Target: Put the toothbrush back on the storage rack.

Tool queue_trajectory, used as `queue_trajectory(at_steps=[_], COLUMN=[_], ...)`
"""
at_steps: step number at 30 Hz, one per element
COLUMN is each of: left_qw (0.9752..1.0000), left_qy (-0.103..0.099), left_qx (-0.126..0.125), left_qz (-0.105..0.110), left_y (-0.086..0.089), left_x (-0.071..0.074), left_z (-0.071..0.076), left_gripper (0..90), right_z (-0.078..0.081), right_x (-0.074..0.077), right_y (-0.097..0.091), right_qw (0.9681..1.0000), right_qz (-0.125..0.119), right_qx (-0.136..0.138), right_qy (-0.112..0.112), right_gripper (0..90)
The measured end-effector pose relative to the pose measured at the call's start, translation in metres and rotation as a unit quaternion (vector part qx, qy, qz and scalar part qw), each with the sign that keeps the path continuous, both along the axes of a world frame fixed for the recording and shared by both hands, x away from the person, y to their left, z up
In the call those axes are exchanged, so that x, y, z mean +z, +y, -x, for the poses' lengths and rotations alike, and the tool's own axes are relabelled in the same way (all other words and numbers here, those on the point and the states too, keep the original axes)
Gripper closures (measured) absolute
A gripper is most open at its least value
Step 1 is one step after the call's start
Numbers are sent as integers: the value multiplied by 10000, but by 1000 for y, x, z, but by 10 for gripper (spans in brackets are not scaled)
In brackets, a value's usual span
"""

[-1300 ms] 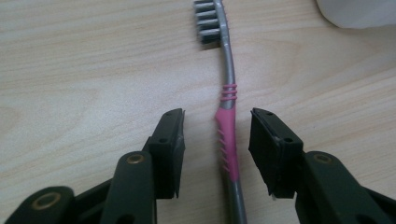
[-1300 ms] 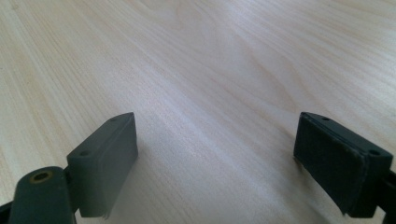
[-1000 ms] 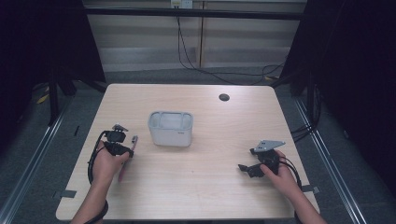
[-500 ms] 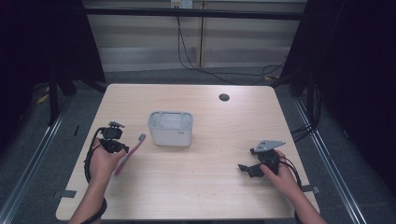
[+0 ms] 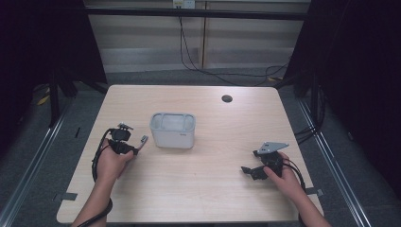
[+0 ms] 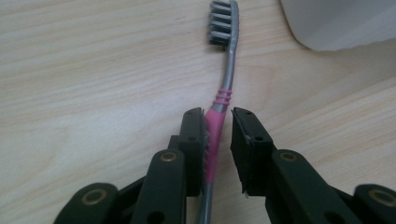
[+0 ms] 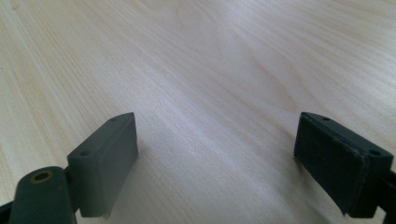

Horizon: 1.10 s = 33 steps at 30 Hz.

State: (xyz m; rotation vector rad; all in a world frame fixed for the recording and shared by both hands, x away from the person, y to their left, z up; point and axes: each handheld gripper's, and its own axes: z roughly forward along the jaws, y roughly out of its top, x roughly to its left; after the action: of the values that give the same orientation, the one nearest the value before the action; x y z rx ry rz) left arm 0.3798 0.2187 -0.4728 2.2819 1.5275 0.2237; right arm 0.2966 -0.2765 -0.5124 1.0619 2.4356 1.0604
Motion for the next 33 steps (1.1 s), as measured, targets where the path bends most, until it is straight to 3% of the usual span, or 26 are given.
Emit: queue_trajectory(at_steps=[5, 8, 14, 22, 23, 32, 33], left_qw=[9996, 9995, 9998, 9985, 9975, 9938, 9924], left_qy=[196, 227, 84, -33, -134, -415, -497], left_qx=[-42, -26, 142, 233, 269, 218, 205], left_qz=[-198, -195, 80, 504, 646, 1012, 1109], left_y=[-7, -9, -1, 10, 12, 16, 15], left_x=[1, 1, 1, 8, 12, 24, 28], left_z=[-3, -3, 2, 6, 7, 13, 15], left_gripper=[798, 805, 808, 808, 808, 808, 808], right_z=[0, 0, 0, 0, 0, 0, 0], right_x=[0, 0, 0, 0, 0, 0, 0], right_y=[0, 0, 0, 0, 0, 0, 0], right_qw=[10000, 10000, 10000, 10000, 10000, 10000, 10000], right_qz=[1, 1, 0, 1, 1, -2, 0], right_qx=[7, 6, 5, 6, 6, 1, 2], right_qy=[-6, -5, -5, -6, -6, 0, -1], right_gripper=[127, 127, 127, 127, 127, 127, 127])
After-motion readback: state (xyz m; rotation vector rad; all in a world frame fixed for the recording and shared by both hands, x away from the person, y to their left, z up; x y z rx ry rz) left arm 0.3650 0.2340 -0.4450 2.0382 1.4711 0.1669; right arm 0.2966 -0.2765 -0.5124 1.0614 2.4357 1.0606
